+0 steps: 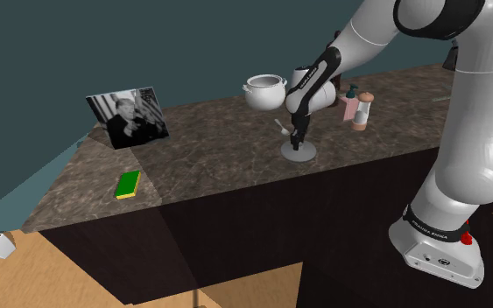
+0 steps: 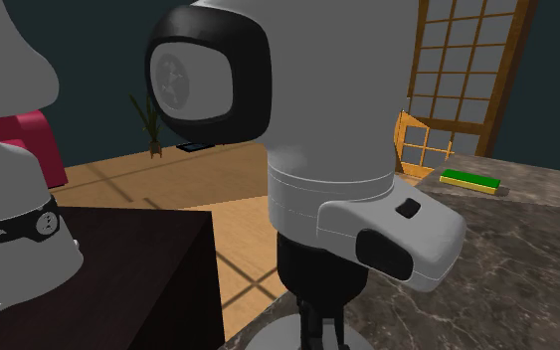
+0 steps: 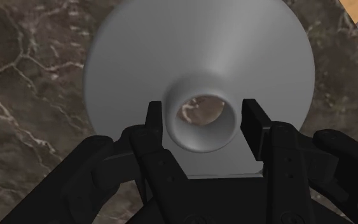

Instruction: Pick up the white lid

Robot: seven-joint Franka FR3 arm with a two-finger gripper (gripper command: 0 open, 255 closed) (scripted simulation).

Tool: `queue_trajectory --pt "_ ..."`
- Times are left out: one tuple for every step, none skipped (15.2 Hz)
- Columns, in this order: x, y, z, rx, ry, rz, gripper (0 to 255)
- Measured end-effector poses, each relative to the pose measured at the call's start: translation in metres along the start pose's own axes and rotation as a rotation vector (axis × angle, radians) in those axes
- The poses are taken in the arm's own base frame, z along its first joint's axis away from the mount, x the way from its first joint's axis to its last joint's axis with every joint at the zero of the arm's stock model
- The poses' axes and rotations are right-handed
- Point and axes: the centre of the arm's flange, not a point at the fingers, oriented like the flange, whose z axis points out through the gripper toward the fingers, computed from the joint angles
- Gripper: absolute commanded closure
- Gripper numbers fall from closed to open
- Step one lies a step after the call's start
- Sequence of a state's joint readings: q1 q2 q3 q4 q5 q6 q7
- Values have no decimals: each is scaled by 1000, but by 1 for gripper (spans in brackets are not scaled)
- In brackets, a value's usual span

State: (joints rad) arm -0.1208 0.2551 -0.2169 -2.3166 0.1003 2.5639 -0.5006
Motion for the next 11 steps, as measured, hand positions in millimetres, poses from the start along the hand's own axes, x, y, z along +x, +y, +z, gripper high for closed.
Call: queue_trajectory --pt "0 0 0 0 0 0 255" --pt "0 0 0 0 0 0 255" --pt "0 0 0 0 0 0 255" --pt "0 0 0 0 0 0 255" --pt "0 0 -2 0 0 0 255" --pt "1 0 -6 0 0 0 255" --pt "0 0 -10 0 0 0 255" --pt "0 0 -15 0 0 0 255" --pt "0 0 -21 0 0 0 255" --pt "1 -1 -26 0 0 0 255" --pt "0 -1 -31 0 0 0 255"
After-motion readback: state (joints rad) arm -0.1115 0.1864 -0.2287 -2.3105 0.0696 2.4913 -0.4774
